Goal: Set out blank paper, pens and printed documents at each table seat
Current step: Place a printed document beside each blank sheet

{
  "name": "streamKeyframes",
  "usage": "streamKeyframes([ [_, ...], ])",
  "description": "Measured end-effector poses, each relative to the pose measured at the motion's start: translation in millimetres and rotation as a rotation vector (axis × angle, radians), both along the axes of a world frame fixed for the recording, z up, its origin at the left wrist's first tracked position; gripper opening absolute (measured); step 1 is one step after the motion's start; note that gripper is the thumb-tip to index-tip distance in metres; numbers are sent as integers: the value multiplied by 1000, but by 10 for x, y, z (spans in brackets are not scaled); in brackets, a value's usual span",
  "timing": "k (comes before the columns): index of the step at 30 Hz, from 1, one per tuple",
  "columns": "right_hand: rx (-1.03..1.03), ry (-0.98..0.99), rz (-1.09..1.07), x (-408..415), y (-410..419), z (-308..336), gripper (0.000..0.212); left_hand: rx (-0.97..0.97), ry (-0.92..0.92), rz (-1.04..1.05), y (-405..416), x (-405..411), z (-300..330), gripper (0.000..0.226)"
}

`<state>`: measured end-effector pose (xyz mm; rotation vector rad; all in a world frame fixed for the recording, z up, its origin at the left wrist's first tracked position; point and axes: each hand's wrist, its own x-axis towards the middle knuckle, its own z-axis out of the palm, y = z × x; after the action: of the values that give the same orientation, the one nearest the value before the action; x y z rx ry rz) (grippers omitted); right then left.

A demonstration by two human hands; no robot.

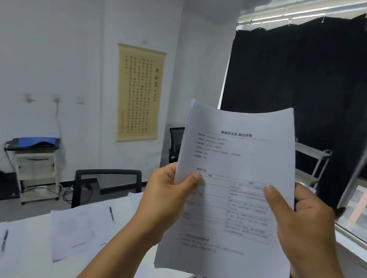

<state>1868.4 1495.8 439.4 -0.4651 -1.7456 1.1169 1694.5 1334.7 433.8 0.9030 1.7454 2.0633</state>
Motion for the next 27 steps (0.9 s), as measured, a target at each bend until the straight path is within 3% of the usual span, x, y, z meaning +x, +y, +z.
streamKeyframes([
  [4, 7, 2, 98, -375, 594, -97, 16, 26, -47, 127, 371, -154, -123, 10],
  [12, -49, -46, 364, -1080, 1276, -419, 6, 4, -115, 357, 707, -395, -461, 12],
  [18, -81, -132, 458, -1554, 1390, -752, 14, -16, -179, 441, 677, -603, -811, 16],
  [24, -133, -229, 474, -2090, 1304, -1246, 2, -45, -299, 486, 487, -976, -1343, 23],
  [27, -155, -276, 464, -2399, 1240, -1518, 8, -71, -362, 515, 372, -1195, -1608, 26],
])
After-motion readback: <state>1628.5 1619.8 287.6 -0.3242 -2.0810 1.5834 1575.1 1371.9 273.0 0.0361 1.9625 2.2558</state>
